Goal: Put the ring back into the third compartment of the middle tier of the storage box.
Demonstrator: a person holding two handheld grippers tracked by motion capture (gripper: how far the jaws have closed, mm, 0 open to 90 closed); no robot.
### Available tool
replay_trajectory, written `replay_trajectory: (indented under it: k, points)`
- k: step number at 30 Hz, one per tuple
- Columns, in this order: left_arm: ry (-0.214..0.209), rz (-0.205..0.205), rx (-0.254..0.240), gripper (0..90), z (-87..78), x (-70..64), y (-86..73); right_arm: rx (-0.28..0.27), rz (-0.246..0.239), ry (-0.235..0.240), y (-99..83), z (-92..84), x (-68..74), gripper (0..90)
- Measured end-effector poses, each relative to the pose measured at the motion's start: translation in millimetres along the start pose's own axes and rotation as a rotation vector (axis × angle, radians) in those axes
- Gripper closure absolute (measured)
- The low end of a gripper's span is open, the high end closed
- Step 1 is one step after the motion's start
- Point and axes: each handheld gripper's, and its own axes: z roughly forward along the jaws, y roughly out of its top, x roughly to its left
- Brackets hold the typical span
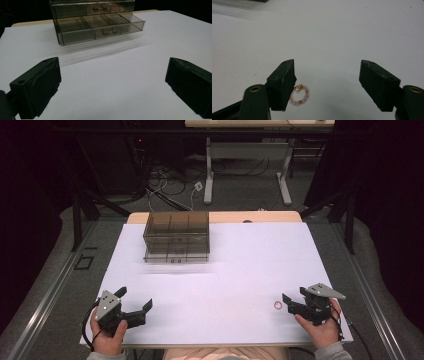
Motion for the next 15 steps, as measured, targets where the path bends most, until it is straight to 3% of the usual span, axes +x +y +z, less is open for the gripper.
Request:
replay_trajectory:
  k: [4,15]
  points:
    - [0.001,0.002,0.005,0.6,0.9,-0.3,-0.3,0.025,-0.022,-0.001,1.9,3.7,2.3,35.7]
    - [0.001,-0.002,0.009,0.6,1.3,-0.1,-0.7,0.106,0.011,0.048,6.7,11.7,4.5,51.2]
